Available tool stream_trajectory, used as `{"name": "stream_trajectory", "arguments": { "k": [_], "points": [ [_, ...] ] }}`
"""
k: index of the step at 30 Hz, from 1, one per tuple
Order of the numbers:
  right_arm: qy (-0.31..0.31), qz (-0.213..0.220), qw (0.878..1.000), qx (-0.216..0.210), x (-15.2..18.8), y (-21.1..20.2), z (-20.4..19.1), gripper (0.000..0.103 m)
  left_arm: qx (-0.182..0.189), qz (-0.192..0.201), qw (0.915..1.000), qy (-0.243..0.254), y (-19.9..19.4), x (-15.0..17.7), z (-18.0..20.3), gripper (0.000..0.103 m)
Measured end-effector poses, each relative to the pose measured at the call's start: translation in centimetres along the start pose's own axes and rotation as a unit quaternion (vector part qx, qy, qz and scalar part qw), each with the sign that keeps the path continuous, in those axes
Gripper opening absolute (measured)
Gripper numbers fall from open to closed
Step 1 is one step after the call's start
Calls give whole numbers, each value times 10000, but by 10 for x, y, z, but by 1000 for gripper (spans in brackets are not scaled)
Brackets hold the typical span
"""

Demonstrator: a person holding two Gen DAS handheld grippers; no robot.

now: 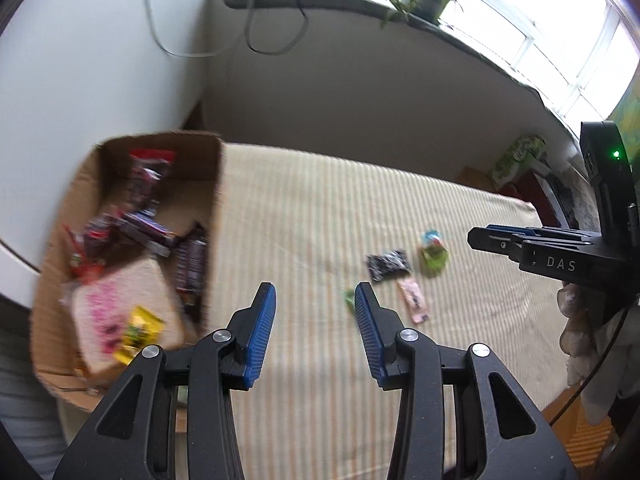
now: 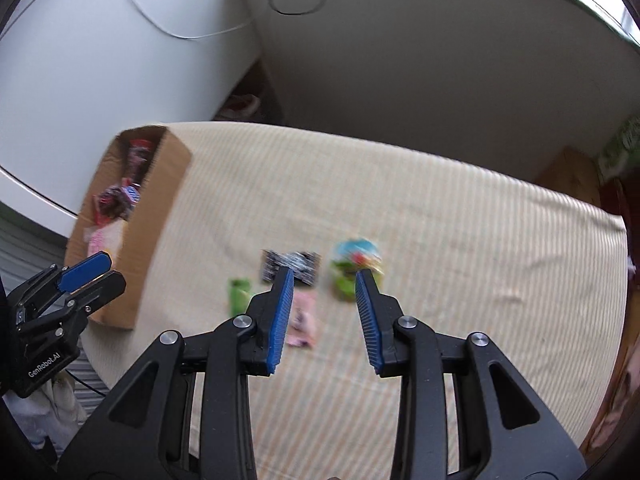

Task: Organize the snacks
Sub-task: 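Move both tools back over the remaining candies on the table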

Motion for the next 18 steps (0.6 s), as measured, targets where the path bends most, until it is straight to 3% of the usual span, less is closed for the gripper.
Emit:
{"name": "stream_trajectory", "arguments": {
  "k": [6,18],
  "points": [
    [165,-256,9994,-170,28,15,17,34,228,-493,9984,-154,34,14,14,40],
    [-341,-460,9975,-425,46,55,-15,33,462,-1065,9917,-559,84,19,22,39]
  ]
}}
Point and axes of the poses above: each gripper's, at about its wrist camera, not at the fingertips, and y roughly the way its jaws point, z to its right, x to its underside, the point moved 2 cm from there along y, roughly the way its jaws point, and after that the axes turned 6 degrees about -y, right-handed, at the moved point
